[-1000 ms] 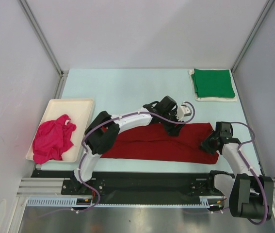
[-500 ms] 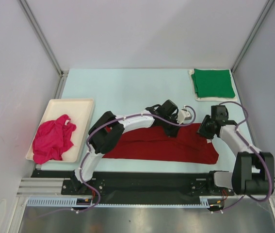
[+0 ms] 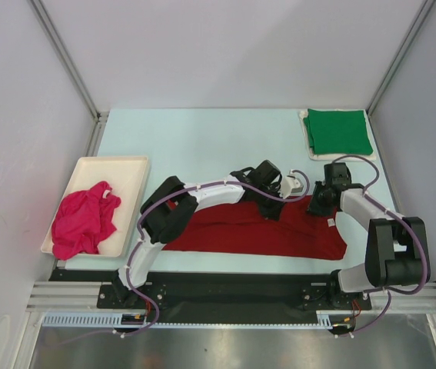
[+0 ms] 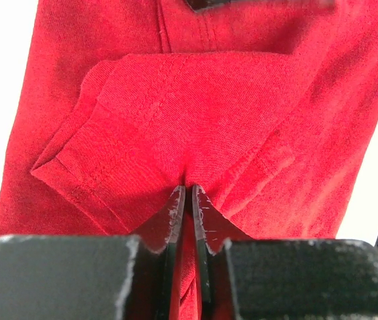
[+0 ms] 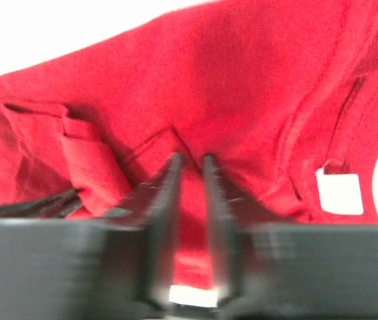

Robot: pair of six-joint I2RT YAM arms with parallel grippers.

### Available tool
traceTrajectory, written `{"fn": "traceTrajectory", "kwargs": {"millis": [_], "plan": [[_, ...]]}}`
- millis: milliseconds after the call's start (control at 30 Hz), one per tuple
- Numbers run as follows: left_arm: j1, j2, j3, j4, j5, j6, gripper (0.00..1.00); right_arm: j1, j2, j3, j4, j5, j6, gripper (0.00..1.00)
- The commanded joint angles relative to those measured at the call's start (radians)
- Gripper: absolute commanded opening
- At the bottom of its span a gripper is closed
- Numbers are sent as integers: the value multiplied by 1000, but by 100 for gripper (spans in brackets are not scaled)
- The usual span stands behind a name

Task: Fold and stack the t-shirts
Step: Fold the tshirt

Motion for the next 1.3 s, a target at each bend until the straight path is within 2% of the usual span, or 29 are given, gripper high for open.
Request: {"fn": "traceTrajectory", "kwargs": {"millis": [0,67,133,267,333,633,700,733,767,833,867,1000,1133,1200,1233,1267], "plan": [[-7,-39,2,-2,20,-1,13,3,26,55,29,18,-25,13],[-7,-43,-2,-6,17,1,12,-9,22,63,8,54,-8,0],[-7,-52,-6,-6,20,4,11,-23,-23,56,0,77,15,0],[-7,-62,-24,-3,26,10,1,-83,-141,17,-5,141,49,0],[-7,-62,-32,-2,24,10,0,-115,-193,-15,7,140,57,0],[-7,-56,-26,-11,20,13,1,-182,-144,-40,60,60,37,3],[-7,-56,-17,-15,18,15,13,-184,-130,-35,67,63,34,7],[-7,-56,-14,-25,20,16,22,-184,-124,-27,73,57,32,14],[-7,-57,-9,-31,20,19,40,-184,-117,-24,74,57,29,21],[-6,-63,14,-60,24,35,50,-187,-110,-15,60,49,18,33],[-6,-66,26,-72,27,39,54,-189,-110,-1,51,51,15,35],[33,-129,80,-135,79,58,57,-205,-153,22,-5,80,20,39],[122,-299,-7,-160,158,73,60,-270,-219,14,-23,71,15,41],[195,-351,-104,-158,123,87,62,-302,-209,14,-6,33,1,42],[221,-376,-133,-164,74,110,62,-319,-195,26,3,-1,0,42],[247,-407,-164,-167,-35,122,63,-319,-160,34,8,-11,1,42]]}}
